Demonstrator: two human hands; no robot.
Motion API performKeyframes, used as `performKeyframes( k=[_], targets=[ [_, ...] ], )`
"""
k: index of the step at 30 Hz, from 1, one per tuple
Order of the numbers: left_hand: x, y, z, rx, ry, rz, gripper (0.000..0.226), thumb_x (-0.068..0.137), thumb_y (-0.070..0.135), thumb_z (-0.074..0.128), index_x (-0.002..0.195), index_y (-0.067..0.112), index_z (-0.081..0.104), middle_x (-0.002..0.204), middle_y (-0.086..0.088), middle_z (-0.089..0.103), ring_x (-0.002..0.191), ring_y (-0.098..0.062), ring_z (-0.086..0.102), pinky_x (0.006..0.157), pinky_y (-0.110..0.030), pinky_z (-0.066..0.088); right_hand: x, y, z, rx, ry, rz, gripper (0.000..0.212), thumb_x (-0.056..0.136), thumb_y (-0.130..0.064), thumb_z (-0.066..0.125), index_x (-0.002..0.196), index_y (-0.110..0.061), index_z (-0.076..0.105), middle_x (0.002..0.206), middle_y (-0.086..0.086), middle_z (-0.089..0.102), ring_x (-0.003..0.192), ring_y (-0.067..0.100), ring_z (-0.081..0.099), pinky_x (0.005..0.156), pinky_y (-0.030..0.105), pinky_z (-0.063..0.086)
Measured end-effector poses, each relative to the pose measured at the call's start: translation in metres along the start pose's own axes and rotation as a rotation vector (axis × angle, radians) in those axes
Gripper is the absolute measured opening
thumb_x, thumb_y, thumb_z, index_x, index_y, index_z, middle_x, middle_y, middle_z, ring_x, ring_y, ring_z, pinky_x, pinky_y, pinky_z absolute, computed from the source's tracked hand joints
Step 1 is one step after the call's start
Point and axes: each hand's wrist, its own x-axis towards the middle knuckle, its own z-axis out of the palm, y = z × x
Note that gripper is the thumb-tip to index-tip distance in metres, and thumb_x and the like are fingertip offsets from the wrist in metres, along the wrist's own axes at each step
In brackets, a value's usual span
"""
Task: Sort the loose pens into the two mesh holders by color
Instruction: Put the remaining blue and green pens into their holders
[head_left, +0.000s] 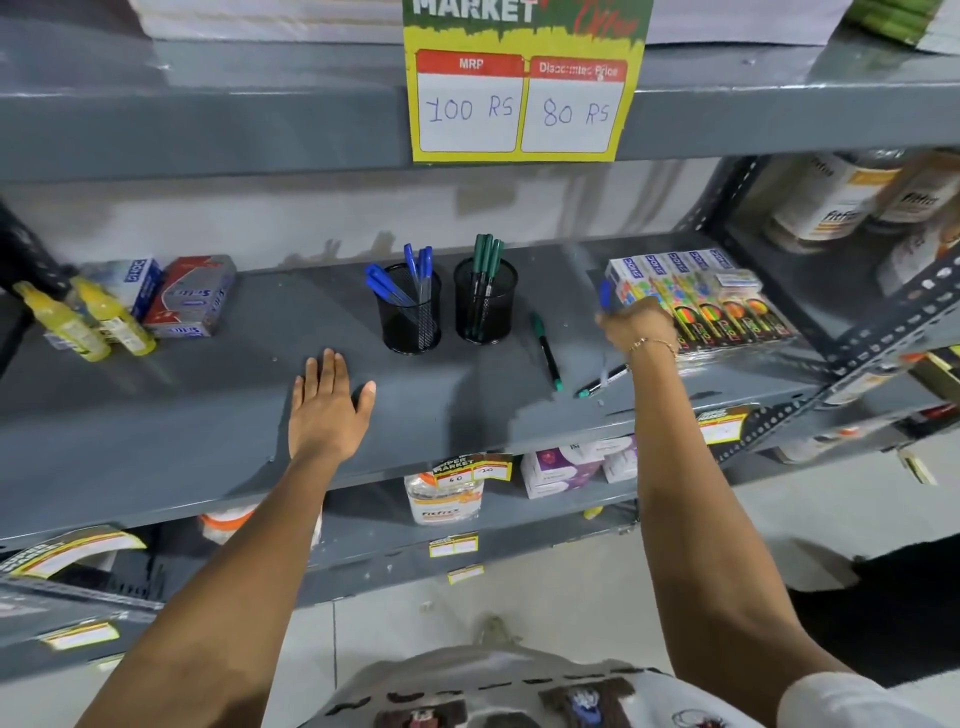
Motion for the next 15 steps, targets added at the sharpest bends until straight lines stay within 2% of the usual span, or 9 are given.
performKeyframes(
  k=[2, 5, 7, 10, 12, 15],
  targets=[
    [0.0, 0.0, 0.0, -0.003, 0.0, 0.004, 0.069, 0.1, 0.05, 0.02, 0.153, 0.007, 0.01, 0.163, -0.009, 0.007, 0.15, -0.027, 0.002, 0.122, -0.04, 0.001, -0.005, -0.028, 0.01, 0.103, -0.016, -0.185, 0.033, 0.091, -0.034, 0.057, 0.09, -0.003, 0.067, 0.078, 0.011, 0.059, 0.078, 0.026, 0.06, 0.066, 0.028, 0.042],
    [0.0, -0.001, -0.001, -0.008, 0.003, 0.002, 0.069, 0.1, 0.05, 0.022, 0.153, 0.006, 0.011, 0.163, -0.009, 0.008, 0.15, -0.027, 0.002, 0.122, -0.04, 0.002, -0.029, -0.084, 0.038, 0.429, -0.04, -0.37, 0.017, 0.093, -0.021, 0.056, 0.094, -0.009, 0.067, 0.084, 0.005, 0.067, 0.08, 0.015, 0.056, 0.072, 0.021, 0.046],
    [0.0, -0.001, -0.002, -0.01, 0.008, 0.014, 0.07, 0.099, 0.05, 0.022, 0.153, 0.006, 0.011, 0.163, -0.009, 0.008, 0.15, -0.027, 0.003, 0.122, -0.04, 0.003, -0.04, -0.105, 0.06, 0.563, -0.049, -0.436, 0.009, 0.094, -0.012, 0.051, 0.092, -0.012, 0.06, 0.078, -0.001, 0.065, 0.077, 0.013, 0.055, 0.061, 0.012, 0.04],
    [-0.003, -0.002, -0.004, -0.039, 0.025, 0.025, 0.071, 0.099, 0.051, 0.022, 0.153, 0.007, 0.011, 0.163, -0.008, 0.01, 0.15, -0.026, 0.003, 0.122, -0.038, 0.002, -0.055, -0.124, 0.079, 0.655, -0.011, -0.478, 0.008, 0.093, -0.005, 0.05, 0.096, -0.007, 0.057, 0.079, 0.001, 0.063, 0.074, 0.017, 0.054, 0.064, 0.015, 0.037],
    [-0.003, -0.002, -0.005, -0.043, 0.027, 0.029, 0.071, 0.099, 0.052, 0.023, 0.153, 0.008, 0.011, 0.163, -0.007, 0.01, 0.15, -0.025, 0.002, 0.121, -0.037, 0.002, -0.058, -0.131, 0.088, 0.668, 0.018, -0.511, 0.011, 0.092, -0.001, 0.051, 0.099, -0.003, 0.058, 0.083, 0.008, 0.068, 0.073, 0.018, 0.057, 0.069, 0.02, 0.042],
    [-0.003, -0.002, -0.005, -0.059, 0.033, 0.023, 0.071, 0.099, 0.051, 0.026, 0.153, 0.007, 0.013, 0.163, -0.007, 0.012, 0.15, -0.026, 0.004, 0.121, -0.038, 0.003, -0.053, -0.132, 0.104, 0.563, 0.006, -0.524, 0.009, 0.092, -0.006, 0.051, 0.096, -0.005, 0.059, 0.088, 0.011, 0.071, 0.078, 0.026, 0.064, 0.072, 0.03, 0.049]
  ],
)
